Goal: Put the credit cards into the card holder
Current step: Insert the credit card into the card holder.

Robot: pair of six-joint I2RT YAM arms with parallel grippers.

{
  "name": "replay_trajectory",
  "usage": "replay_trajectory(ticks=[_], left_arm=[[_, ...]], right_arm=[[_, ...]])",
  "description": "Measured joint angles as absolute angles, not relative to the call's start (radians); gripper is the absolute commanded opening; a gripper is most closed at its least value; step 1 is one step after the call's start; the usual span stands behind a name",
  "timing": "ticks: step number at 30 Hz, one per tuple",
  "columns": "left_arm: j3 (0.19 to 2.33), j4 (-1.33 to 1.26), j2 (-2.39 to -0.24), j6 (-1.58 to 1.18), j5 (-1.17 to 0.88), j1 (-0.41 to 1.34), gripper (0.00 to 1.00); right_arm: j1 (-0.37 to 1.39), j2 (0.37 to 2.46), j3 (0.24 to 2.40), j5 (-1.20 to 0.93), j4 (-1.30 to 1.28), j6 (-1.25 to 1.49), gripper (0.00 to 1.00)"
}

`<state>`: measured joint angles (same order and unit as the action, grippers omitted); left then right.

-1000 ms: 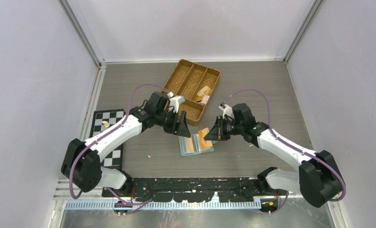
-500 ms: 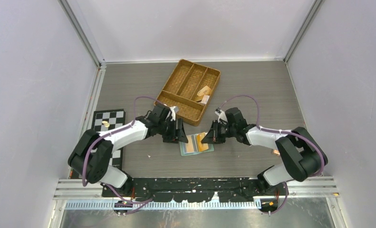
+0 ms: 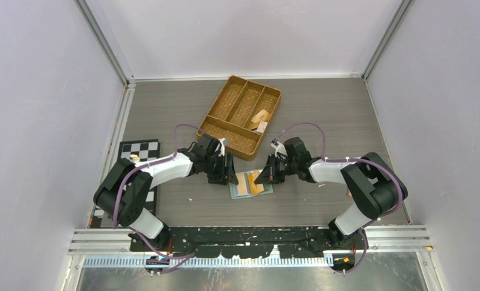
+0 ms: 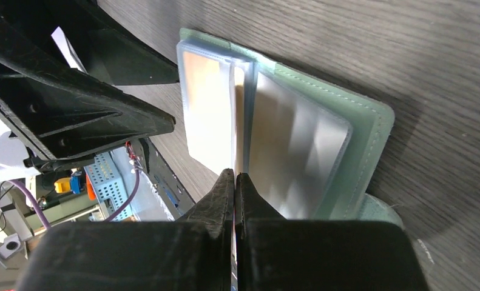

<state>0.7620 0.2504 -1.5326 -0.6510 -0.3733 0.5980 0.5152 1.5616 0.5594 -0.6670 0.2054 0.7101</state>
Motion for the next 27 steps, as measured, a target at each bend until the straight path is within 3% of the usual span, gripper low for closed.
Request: replay_trajectory(ticks=[5, 19, 27], left_arm=[[0.762, 0.249, -1.546, -0.651, -0.374, 0.598, 0.56], [0.768, 0.217, -1.582, -0.646, -0.389, 0.594, 0.4], [0.773, 0.216, -1.595, -0.647, -0.389, 0.593, 0.36]], right_arm=[[0.515, 1.583, 0.562, -0.667, 0.211, 0.71, 0.01], [0.515, 1.644, 0.563, -0.683, 0.312, 0.728, 0.0], [0.515, 1.666, 0.563, -0.691, 0.365, 0.743, 0.0]])
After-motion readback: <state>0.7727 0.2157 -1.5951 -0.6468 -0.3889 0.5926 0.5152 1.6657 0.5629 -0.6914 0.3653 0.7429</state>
